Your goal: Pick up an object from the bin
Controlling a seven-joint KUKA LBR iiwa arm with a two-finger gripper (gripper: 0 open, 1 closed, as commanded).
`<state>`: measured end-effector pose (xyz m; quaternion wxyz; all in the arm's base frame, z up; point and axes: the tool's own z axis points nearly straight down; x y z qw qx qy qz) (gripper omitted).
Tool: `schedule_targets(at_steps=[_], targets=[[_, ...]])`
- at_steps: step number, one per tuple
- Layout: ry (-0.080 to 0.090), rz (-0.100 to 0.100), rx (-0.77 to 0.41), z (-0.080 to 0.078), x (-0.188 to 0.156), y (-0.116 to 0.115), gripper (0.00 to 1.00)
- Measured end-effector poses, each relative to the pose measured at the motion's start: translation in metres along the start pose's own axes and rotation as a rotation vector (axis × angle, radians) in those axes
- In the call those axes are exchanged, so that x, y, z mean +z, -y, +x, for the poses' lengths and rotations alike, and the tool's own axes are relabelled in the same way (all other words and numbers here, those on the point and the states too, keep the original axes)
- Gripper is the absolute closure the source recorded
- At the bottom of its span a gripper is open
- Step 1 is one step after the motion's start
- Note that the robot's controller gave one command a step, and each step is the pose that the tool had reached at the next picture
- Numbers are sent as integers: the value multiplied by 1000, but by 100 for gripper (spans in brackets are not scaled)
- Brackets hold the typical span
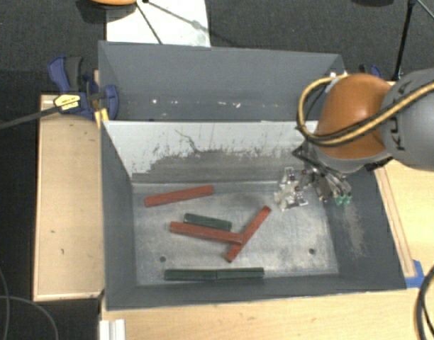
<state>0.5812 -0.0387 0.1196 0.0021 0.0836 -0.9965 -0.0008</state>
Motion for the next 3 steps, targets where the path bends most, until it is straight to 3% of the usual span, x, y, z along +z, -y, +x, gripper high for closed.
schedule_targets(at_steps=[1,2,3], targets=[[8,2,44,33,49,-10,0],[12,3,45,32,47,-10,0],[18,0,95,-3,44,-72,100]])
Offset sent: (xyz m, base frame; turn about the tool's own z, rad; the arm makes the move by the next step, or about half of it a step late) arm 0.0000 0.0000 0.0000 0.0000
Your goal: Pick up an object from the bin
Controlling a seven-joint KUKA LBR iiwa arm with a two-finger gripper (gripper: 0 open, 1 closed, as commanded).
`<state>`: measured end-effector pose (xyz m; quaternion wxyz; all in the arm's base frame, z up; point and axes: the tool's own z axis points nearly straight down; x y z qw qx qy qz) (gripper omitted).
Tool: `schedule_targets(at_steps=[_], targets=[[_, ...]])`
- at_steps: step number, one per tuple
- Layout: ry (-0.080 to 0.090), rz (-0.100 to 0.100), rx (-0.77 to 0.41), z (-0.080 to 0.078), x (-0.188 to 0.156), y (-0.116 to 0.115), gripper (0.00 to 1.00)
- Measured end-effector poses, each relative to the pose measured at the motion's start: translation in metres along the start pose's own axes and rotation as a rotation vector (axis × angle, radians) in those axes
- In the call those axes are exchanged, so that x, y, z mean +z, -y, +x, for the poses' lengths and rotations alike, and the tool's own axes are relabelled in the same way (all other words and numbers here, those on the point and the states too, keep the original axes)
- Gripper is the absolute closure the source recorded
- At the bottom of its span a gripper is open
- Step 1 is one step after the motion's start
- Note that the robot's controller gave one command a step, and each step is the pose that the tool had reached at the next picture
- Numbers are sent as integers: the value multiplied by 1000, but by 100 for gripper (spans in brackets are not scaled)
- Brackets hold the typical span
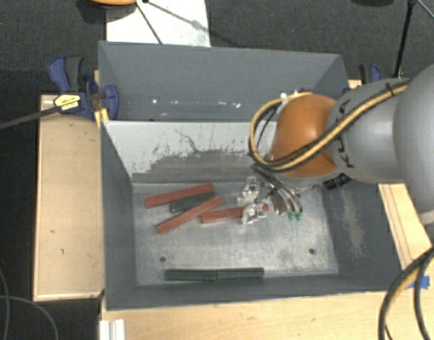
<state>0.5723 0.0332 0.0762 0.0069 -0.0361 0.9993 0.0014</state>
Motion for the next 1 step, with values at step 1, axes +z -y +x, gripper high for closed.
schedule_targets(at_steps=[1], targets=[[0,0,-1,0,0,0,100]])
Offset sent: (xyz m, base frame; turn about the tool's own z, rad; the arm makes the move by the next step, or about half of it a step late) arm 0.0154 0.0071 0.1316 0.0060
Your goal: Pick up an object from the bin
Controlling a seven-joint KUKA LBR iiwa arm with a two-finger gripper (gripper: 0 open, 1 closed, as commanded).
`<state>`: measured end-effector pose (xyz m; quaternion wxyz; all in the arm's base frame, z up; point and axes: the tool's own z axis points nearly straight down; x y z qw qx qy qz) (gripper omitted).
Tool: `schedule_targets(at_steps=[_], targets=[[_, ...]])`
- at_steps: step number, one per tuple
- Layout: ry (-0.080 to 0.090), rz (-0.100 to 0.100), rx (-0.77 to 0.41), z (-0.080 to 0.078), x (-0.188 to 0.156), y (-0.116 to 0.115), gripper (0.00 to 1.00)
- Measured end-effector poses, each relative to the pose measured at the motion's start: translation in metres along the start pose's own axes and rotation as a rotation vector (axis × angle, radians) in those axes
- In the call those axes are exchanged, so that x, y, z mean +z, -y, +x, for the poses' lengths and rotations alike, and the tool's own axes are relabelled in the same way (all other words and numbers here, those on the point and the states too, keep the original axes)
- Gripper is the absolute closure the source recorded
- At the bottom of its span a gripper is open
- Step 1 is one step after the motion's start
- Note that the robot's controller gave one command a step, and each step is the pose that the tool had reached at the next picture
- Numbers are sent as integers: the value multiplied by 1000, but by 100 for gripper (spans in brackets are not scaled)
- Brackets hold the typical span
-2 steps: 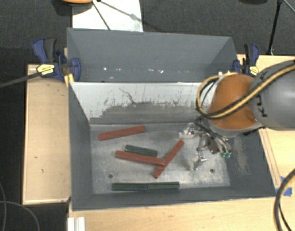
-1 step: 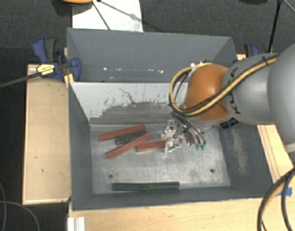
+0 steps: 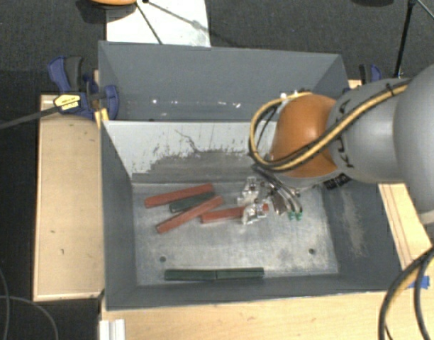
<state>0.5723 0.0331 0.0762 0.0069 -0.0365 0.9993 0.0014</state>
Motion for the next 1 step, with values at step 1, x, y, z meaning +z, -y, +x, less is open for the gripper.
schedule_targets(at_steps=[1], targets=[[-10,2,2,-19,-132,-6,100]])
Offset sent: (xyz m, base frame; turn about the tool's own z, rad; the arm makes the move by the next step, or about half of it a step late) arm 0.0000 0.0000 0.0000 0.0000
